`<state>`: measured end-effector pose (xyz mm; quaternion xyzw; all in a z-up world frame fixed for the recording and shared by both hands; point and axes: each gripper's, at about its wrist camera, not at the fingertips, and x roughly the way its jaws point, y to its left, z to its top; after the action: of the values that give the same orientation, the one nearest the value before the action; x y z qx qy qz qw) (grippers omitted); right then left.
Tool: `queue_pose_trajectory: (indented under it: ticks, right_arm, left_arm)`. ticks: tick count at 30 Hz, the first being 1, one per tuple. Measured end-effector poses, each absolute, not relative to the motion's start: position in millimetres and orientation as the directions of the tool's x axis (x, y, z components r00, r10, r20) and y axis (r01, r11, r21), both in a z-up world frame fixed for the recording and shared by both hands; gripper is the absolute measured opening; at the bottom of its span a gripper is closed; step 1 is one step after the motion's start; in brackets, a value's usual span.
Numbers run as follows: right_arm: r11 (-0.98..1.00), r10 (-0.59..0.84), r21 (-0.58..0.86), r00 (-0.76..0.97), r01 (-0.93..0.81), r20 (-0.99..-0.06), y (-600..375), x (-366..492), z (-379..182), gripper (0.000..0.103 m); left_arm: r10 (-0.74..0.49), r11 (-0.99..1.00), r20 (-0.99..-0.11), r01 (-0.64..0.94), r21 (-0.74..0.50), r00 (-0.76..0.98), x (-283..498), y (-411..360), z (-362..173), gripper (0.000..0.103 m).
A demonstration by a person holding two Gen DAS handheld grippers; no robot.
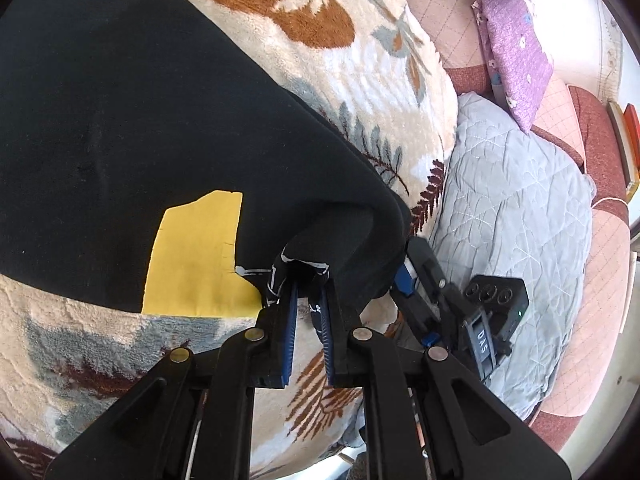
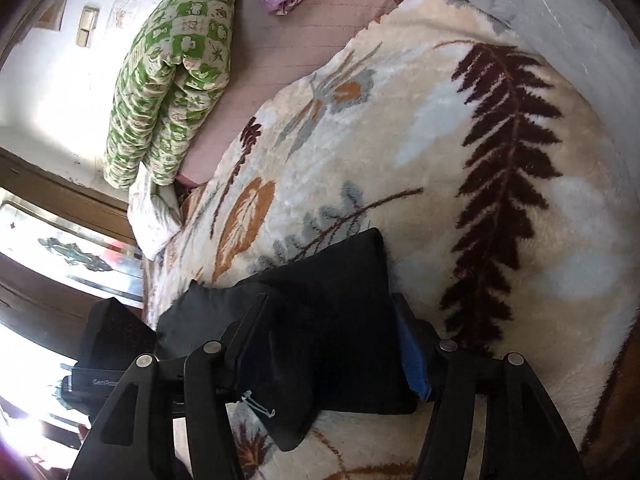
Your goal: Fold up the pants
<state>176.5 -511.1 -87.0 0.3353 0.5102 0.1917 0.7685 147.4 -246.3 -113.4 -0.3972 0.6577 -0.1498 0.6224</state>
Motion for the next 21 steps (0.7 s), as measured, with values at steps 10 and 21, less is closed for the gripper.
queue_pose_trajectory:
  ticks: [10, 21]
  right_arm:
    - [0.712, 0.593, 0.698, 0.469, 0.073, -0.654, -516, 146, -55, 0.061]
    - [0.854, 0.457, 0.518, 0.405, 0.05, -0.792, -471, 172, -55, 0.011]
  left_arm:
    - [-0.717, 0.634, -0.693, -0.346, -0.692, 0.074, 147, -255, -115, 0.009]
    - [-0.692, 0.662, -0.717, -0.318, -0.679, 0.088, 142, -262, -111, 0.021]
